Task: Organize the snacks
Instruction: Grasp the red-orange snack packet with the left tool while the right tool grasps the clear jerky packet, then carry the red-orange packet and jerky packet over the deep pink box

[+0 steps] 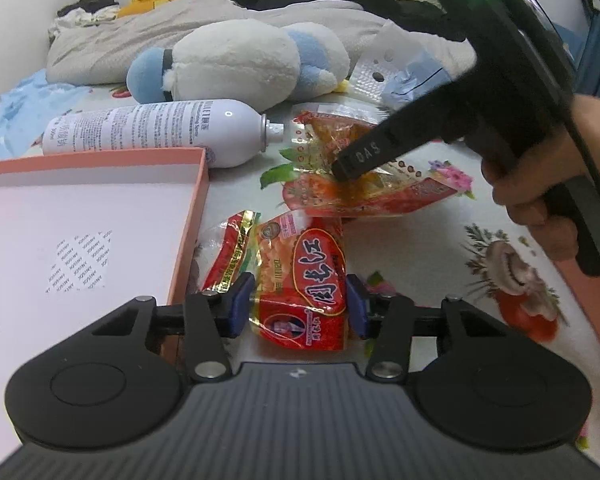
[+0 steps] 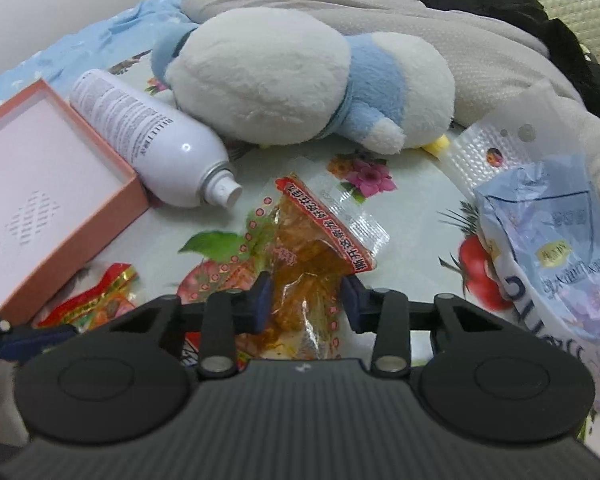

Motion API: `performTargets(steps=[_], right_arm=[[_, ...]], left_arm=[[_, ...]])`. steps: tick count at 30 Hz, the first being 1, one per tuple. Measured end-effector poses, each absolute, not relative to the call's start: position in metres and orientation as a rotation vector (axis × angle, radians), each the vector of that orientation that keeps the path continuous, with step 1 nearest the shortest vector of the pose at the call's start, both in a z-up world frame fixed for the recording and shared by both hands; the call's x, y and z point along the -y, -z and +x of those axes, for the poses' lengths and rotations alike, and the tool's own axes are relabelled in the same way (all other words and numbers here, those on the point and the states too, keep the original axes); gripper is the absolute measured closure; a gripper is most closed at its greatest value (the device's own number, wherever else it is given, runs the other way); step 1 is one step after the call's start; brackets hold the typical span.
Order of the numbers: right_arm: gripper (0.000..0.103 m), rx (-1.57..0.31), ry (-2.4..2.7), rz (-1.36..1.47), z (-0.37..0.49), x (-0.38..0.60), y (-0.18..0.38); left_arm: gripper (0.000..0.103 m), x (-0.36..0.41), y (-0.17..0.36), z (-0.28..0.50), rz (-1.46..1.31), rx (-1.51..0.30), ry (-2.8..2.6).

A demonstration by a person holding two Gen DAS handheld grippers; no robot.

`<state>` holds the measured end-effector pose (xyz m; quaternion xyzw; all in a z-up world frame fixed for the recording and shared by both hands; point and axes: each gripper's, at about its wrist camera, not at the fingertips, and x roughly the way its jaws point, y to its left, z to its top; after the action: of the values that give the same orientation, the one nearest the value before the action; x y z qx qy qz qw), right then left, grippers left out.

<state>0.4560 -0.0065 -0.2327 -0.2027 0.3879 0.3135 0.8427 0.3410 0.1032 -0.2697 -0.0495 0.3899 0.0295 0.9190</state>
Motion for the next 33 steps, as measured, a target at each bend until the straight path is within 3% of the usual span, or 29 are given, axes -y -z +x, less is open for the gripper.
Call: performTargets(steps=[8,13,33], right_arm=[[0.064,-0.782,-0.591,-0.38,0.424,0.049,0.203],[0.064,-0.772,-0.575,-0.334,0.394,0.075,0.182],[0.064,-0.778,-0.545,-0.107,0.274,0.152,0.124]], left_arm=[[0.078,-0.1,0.257,0.312,-0.191,-0.803,-0.066],[0.087,-0.097,0.244,0.294,-0.249,-0.798,-0.077],[0.093,-0.08,0.161,0.19,-0.386,-0.744,-0.106]])
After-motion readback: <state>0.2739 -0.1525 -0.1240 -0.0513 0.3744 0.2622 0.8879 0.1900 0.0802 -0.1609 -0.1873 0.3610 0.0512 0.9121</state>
